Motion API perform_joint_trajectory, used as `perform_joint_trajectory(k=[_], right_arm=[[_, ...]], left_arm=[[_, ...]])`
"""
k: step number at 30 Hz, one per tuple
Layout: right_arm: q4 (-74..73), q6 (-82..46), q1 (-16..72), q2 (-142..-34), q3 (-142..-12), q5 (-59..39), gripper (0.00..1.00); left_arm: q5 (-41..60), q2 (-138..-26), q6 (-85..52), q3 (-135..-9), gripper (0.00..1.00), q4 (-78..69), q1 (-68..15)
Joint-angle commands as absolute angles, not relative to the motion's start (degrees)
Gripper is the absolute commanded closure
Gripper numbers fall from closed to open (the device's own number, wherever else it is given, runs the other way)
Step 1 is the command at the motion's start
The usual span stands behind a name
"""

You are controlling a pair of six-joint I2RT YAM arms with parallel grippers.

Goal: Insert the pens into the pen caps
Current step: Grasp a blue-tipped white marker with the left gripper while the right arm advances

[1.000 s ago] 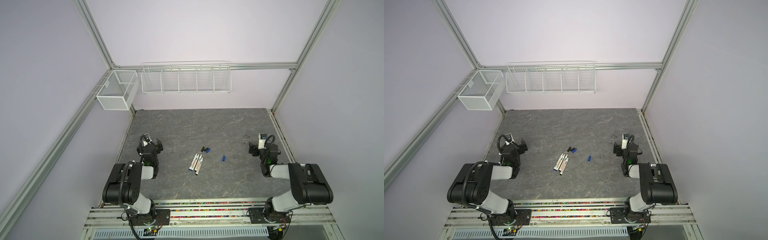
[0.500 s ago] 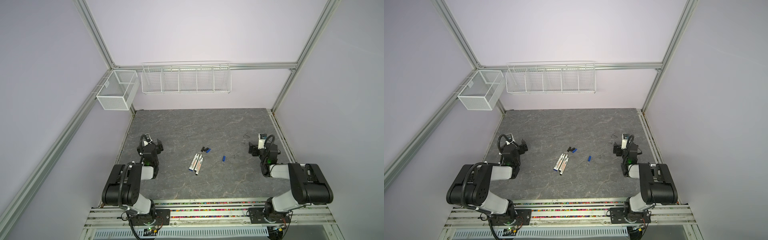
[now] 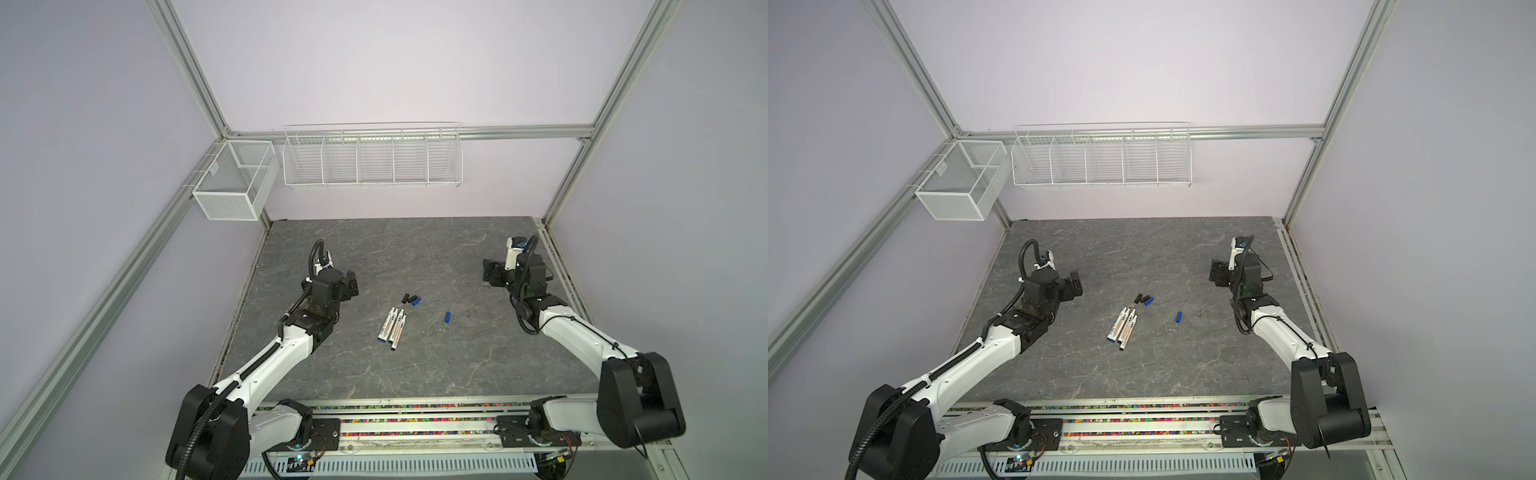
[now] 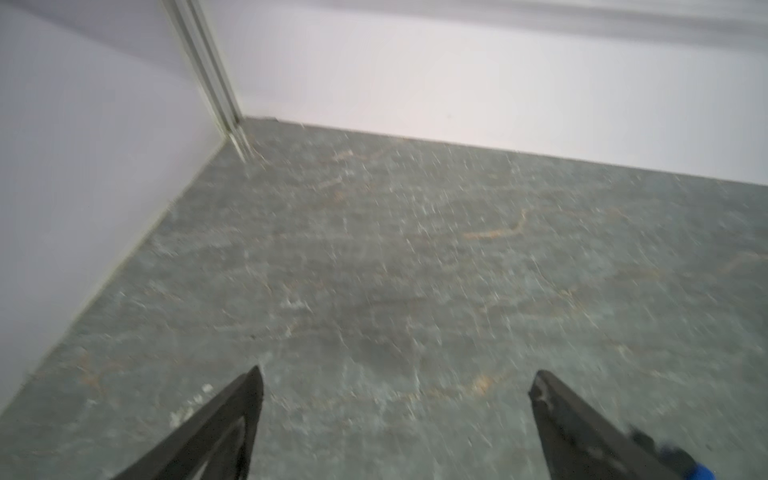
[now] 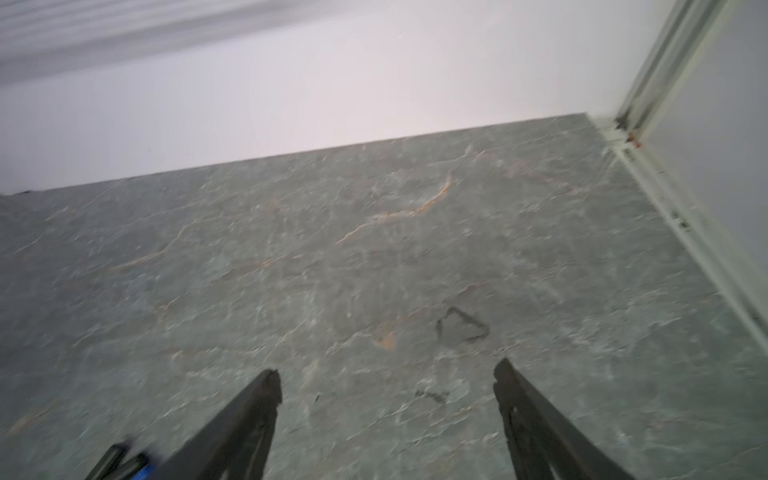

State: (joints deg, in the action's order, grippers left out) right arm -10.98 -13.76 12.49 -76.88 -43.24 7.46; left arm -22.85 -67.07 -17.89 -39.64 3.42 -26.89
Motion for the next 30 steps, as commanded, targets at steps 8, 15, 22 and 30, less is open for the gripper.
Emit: perform_joint_trajectory(k=[8,15,22,30], right_arm=[[-2.87,-16.41,15.00,-79.56,-46.87,3.91,0.16],[-1.76,-16.06,15.08,-78.79,-47.55,2.51,0.17],[-1.23,-15.35,15.07,-78.39,-47.81,2.11,0.18],[-0.98,-14.97,15.06,-79.26,-47.93,2.21,0.18]], left_arm=[[-1.95,-79.46,-24.85,-47.17,0.08,20.37,-35.04],[-2.93,-85.57,-24.57,-51.16,0.25,23.15,-36.08],[-3.68,-88.68,-25.32,-53.76,0.39,26.12,-36.63],[-3.86,-94.18,-24.97,-57.91,0.42,28.26,-39.19]])
